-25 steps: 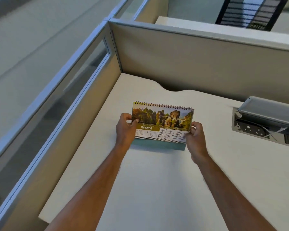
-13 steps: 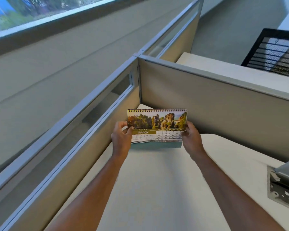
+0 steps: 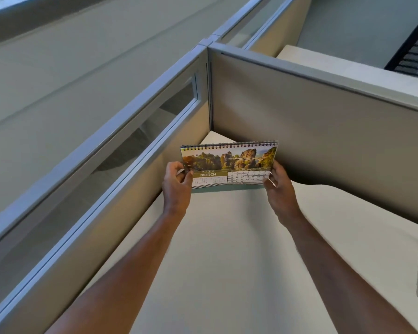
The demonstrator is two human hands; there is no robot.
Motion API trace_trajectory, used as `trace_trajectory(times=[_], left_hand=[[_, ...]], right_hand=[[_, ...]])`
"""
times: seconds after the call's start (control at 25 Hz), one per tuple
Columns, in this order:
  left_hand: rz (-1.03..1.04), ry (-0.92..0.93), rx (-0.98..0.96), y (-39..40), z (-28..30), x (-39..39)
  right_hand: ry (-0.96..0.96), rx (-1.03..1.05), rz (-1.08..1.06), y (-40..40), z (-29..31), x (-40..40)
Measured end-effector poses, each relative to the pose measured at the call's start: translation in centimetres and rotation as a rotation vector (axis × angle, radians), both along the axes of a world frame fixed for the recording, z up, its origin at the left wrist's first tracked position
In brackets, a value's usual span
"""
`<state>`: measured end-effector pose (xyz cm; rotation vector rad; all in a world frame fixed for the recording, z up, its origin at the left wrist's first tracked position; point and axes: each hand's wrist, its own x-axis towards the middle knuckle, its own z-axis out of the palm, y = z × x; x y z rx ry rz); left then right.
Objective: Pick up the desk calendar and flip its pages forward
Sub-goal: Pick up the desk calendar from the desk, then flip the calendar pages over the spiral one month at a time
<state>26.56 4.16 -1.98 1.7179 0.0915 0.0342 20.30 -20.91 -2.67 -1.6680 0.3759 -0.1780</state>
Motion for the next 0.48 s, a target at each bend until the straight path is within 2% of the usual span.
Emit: trace_trajectory(times=[0.12,0.28,0.48], left_hand=[[-0.013,0.006,-0.025,-0.3,0.5,-0.2],[0.017,-0.153,-0.072,-0.8,2.2,-0.6],[0.131,-0.127,-0.102,-0.8,3.6,0.2]], right_hand=[[0.053,-0.058,-0.076,0.7,-0.3,-0.8],[0.116,-0.061,-0.231,1.9,-0.5,-2.2],[0.142,-0.033,-0.294,2.6,-0.1,-3.2]])
